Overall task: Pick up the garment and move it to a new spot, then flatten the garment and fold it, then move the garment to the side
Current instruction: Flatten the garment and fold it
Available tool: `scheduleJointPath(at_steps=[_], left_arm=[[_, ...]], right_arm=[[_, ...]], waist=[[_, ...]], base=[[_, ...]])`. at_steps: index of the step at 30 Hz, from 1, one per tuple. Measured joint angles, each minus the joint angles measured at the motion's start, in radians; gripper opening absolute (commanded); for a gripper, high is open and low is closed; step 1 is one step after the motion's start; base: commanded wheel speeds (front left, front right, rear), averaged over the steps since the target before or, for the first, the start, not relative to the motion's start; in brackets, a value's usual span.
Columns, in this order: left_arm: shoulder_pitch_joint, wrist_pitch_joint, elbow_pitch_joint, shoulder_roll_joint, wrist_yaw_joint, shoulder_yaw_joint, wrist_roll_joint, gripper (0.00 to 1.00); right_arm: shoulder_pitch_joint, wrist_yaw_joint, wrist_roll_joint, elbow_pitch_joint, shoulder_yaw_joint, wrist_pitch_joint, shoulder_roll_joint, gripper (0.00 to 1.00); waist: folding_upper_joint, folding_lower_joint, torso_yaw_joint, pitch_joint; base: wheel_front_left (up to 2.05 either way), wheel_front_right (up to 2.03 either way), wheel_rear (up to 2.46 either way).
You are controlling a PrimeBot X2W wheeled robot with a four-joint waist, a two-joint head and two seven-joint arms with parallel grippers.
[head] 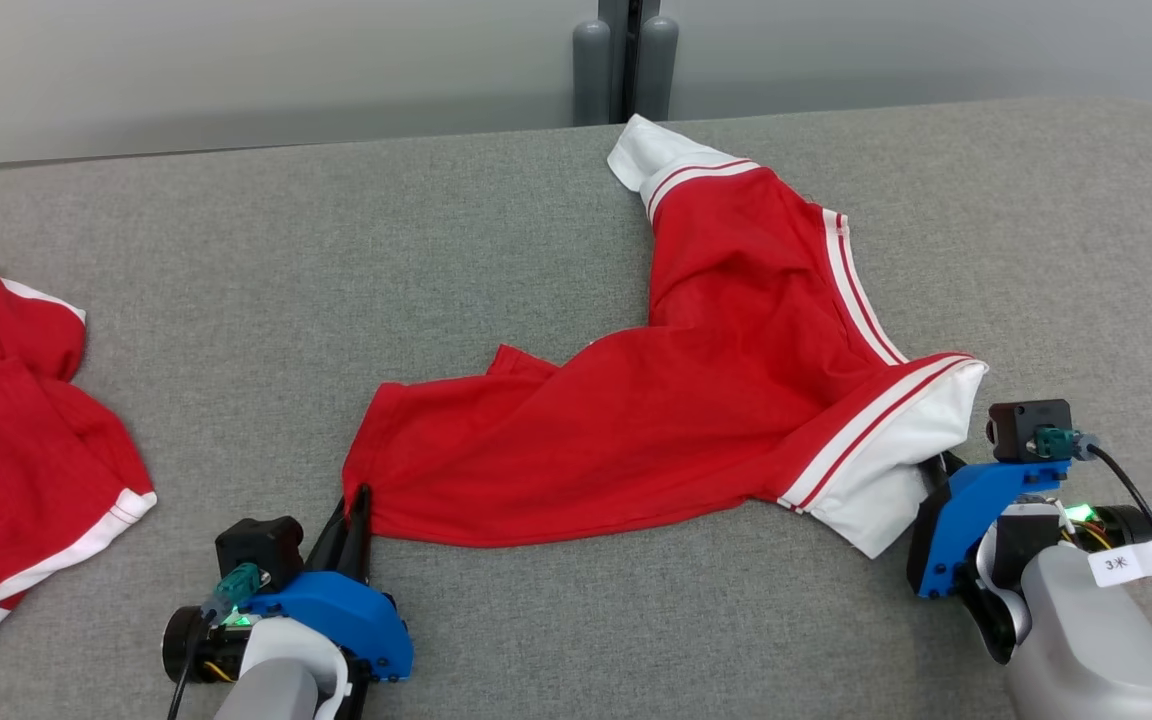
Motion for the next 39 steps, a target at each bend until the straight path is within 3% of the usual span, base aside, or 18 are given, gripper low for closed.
scheduleJointPath(at_steps=[6,9,12,17,23,27,30,35,39], left_arm=[[0.026,0.001,-0.028,0.002,-0.001,0.006,-0.024,0.0],[0.077,0.0,-0.126,0.007,-0.007,0.032,-0.05,0.0],[0.122,-0.002,-0.244,0.012,-0.011,0.048,-0.07,0.0],[0.223,0.011,-0.482,0.016,-0.017,0.072,-0.142,0.0],[0.3,0.148,-0.813,0.026,-0.023,0.06,-0.265,0.0],[0.329,0.249,-1.025,0.051,-0.023,0.065,-0.335,0.0],[0.337,0.319,-1.165,0.063,0.004,0.084,-0.39,0.0],[0.318,0.448,-1.334,0.077,0.05,0.098,-0.489,0.0],[0.214,0.527,-1.346,0.117,0.078,0.129,-0.524,0.0]], right_arm=[[0.059,0.001,0.086,-0.035,-0.007,-0.045,0.002,0.0],[0.153,0.001,0.14,-0.165,-0.014,-0.03,0.004,0.0],[0.231,0.001,0.172,-0.334,-0.043,0.014,-0.005,0.0],[0.381,0.001,0.188,-0.717,-0.102,0.146,0.001,0.0],[0.509,0.001,0.188,-1.156,-0.15,0.309,0.046,0.0],[0.528,0.001,0.178,-1.373,-0.189,0.364,0.058,0.0],[0.523,0.001,0.157,-1.499,-0.212,0.389,0.062,0.0],[0.447,0.001,0.141,-1.609,-0.24,0.428,0.052,0.0],[0.299,0.001,0.18,-1.538,-0.251,0.442,-0.006,0.0]], waist=[[0.0,0.0004,-0.004,-0.036],[0.0,0.0004,-0.018,-0.07],[0.0,0.0003,-0.031,-0.096],[0.0,0.0002,-0.051,-0.136],[0.0,0.0001,-0.051,-0.148],[0.0,0.0001,-0.044,-0.144],[0.0,0.0001,-0.04,-0.139],[0.0,0.0,-0.038,-0.114],[0.0,0.0001,-0.038,-0.076]], base=[[0.0,0.0,0.0],[0.0,0.0,0.0],[0.0,0.0,0.0],[0.0,0.0,0.0],[0.0,0.0,0.0],[0.0,0.0,0.0],[0.0,0.0,0.0],[0.0,0.0,0.0],[0.0,0.0,0.0]])
